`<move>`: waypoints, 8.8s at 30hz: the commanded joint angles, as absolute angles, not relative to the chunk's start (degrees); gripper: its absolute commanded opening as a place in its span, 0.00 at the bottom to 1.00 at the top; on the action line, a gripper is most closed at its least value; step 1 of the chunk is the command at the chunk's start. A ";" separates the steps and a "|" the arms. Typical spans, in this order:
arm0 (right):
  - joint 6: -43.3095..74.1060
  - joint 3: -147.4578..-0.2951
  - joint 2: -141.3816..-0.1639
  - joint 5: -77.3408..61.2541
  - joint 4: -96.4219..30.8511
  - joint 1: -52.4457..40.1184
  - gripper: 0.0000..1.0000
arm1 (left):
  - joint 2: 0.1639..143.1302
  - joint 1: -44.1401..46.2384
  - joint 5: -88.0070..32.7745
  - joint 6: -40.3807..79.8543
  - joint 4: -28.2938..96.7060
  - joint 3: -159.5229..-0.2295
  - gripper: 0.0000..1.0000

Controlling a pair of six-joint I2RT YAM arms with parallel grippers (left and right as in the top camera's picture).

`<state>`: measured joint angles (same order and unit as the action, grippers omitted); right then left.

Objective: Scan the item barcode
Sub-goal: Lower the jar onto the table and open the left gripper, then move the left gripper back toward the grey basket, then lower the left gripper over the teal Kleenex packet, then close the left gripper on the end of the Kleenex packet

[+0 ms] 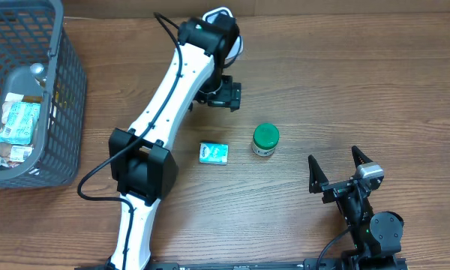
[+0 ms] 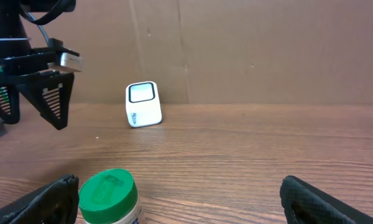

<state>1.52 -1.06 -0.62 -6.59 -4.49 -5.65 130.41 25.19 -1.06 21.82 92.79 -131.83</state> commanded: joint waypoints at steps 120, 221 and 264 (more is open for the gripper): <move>1.43 -0.45 -0.16 -6.09 -4.25 -5.39 1.00 | 101.34 31.92 -7.07 33.23 40.80 -60.42 0.04; 1.43 -0.45 -0.16 -6.09 -4.25 -5.39 1.00 | 111.79 33.67 10.59 23.94 51.72 -78.22 0.04; 1.43 -0.45 -0.16 -6.09 -4.25 -5.39 1.00 | 112.18 33.78 12.49 18.61 48.71 -77.23 0.32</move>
<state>1.50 -1.06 -0.62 -6.61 -4.54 -5.65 111.68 33.41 11.44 19.27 48.84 -77.52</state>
